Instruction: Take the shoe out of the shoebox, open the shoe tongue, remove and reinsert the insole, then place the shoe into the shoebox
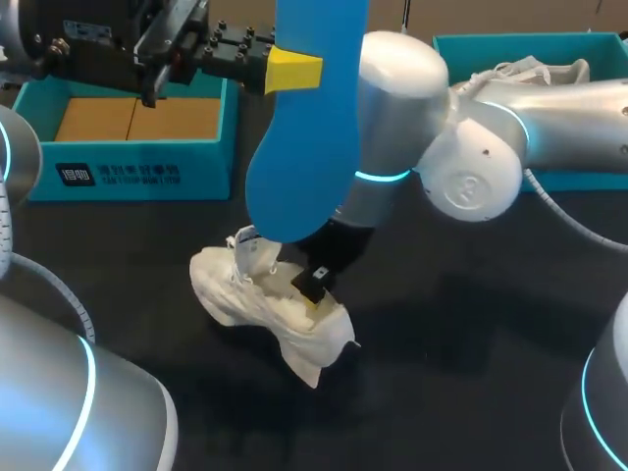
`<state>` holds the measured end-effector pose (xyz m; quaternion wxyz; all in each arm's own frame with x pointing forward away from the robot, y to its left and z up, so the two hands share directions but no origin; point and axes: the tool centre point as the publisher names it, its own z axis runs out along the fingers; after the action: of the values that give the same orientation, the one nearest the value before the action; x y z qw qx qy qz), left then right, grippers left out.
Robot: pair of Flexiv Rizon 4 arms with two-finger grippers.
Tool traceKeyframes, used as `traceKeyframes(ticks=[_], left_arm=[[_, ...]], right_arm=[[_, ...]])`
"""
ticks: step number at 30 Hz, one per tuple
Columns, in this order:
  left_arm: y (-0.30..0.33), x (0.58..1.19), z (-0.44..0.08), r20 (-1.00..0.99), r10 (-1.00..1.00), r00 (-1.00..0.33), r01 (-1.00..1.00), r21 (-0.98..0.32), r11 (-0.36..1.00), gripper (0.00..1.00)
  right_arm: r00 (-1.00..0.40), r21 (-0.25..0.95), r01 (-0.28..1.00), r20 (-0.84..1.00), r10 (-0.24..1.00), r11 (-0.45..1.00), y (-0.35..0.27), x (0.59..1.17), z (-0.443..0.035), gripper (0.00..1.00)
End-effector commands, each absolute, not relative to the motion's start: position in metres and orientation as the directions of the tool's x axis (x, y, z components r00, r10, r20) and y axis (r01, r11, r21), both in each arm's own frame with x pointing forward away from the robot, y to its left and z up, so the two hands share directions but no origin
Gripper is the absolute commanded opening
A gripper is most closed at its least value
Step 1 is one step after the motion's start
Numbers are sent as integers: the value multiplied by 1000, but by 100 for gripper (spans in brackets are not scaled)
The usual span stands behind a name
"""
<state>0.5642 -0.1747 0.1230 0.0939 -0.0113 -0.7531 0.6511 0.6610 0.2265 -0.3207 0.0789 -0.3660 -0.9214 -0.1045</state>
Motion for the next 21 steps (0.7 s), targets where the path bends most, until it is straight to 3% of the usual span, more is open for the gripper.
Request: traceKeyframes(ticks=[1, 5, 6, 8, 11, 21], left_arm=[[-175, 565, 123, 127, 140, -982, -105, -983, 154, 0], [-175, 565, 123, 127, 140, -982, -105, -983, 154, 0], [-175, 565, 123, 127, 140, -982, -105, -983, 154, 0], [-175, 565, 123, 127, 140, -982, -105, -983, 154, 0], [-175, 565, 123, 127, 140, -982, -105, -983, 154, 0], [-175, 565, 123, 127, 140, -982, -105, -983, 154, 0]], right_arm=[[-699, 184, 714, 218, 681, 675, 219, 654, -319, 0], [-699, 184, 714, 218, 681, 675, 219, 654, -319, 0], [-670, 225, 742, 231, 705, 631, 210, 658, -315, 0], [-519, 196, 854, 245, 819, 483, 199, 661, -318, 0], [-400, 245, 909, 293, 868, 336, 193, 653, -326, 0], [-187, 189, 972, 273, 944, 138, 198, 639, -334, 0]])
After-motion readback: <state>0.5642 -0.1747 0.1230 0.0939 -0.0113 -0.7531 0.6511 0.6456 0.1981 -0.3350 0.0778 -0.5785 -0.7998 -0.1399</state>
